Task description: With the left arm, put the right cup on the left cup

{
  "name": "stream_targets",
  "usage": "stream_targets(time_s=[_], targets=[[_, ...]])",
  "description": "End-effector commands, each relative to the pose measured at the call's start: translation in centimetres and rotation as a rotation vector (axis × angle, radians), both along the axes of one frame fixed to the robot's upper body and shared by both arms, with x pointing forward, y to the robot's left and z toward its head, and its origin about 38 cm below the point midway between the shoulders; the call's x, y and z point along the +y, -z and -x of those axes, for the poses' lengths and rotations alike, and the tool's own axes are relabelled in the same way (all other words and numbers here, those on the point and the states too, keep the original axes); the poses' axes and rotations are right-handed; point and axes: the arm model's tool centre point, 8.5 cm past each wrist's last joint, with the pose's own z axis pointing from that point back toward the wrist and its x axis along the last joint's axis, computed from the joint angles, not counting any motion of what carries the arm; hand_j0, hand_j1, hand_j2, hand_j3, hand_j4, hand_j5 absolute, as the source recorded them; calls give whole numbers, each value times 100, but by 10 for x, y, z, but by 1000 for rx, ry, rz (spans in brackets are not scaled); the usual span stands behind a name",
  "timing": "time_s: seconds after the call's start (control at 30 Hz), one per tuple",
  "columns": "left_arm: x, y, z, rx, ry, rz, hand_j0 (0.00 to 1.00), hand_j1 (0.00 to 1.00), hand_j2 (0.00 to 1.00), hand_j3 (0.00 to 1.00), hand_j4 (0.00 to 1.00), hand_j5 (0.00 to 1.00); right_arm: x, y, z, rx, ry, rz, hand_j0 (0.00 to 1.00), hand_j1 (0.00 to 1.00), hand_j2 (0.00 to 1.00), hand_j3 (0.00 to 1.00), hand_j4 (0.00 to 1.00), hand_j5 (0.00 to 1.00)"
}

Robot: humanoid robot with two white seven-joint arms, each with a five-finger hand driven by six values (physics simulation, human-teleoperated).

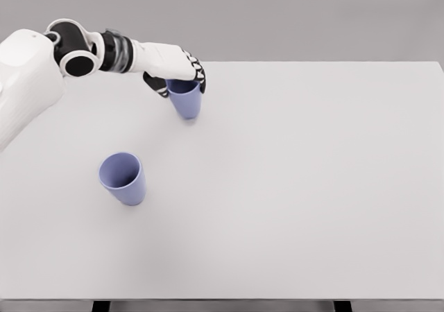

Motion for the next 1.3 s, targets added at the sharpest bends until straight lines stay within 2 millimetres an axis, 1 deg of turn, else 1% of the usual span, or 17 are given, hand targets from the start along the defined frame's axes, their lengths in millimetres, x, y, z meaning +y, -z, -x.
stream_targets(time_s=[0.0,0.03,0.1,0.17,0.23,0.3,0.47,0.53,0.6,0.67,0.8,0.93,0.97,1.0,1.13,1.17,1.27], targets=[[4,-5,-1,-3,-10,16,66,66,66,66,66,66,0,0,0,0,1,0,100,100,100,100,100,100],[4,-6,-1,-2,-11,24,66,66,66,66,66,66,0,0,0,0,1,0,100,100,100,100,100,100],[16,-11,-3,-7,-32,33,66,66,66,66,66,66,0,0,0,0,1,0,100,100,100,100,100,100],[17,-22,-4,-14,-32,54,66,66,66,66,66,66,0,0,0,0,1,0,100,100,100,100,100,100],[38,-31,-3,-15,-59,75,66,66,66,66,66,66,0,0,0,0,1,0,100,100,100,100,100,100],[52,-44,2,-30,-61,91,67,67,67,67,67,67,0,0,0,0,1,0,100,100,100,100,100,100],[74,-56,10,-34,-78,113,68,68,68,68,68,68,0,0,0,0,1,0,100,100,100,100,100,100],[87,-63,14,-27,-92,145,69,69,69,69,69,69,0,0,0,0,1,0,100,100,100,100,100,100],[108,-74,24,-32,-104,165,69,69,69,69,69,69,0,0,0,0,1,0,100,100,100,100,100,100],[118,-83,34,-39,-100,177,69,69,69,69,69,69,0,0,0,0,1,0,100,100,100,100,100,100],[126,-99,57,-53,-62,190,69,69,69,69,69,69,0,0,0,0,1,0,100,100,100,100,100,100],[128,-100,72,-52,-37,175,69,69,69,69,69,69,0,0,0,0,1,0,100,100,100,100,100,100],[127,-99,78,-50,-22,167,69,69,69,69,69,69,0,0,0,0,1,0,100,100,100,100,100,100],[130,-96,83,-46,-20,159,69,69,69,69,69,69,0,0,0,0,1,0,100,100,100,100,100,100],[144,-99,88,-40,-48,163,70,70,70,70,70,70,0,0,0,0,1,0,100,100,100,100,100,100],[154,-102,92,-42,-63,160,69,69,69,69,69,69,0,0,0,0,1,0,100,100,100,100,100,100],[158,-108,105,-45,-51,156,70,70,70,70,70,70,0,0,0,0,1,0,100,100,100,100,100,100]])
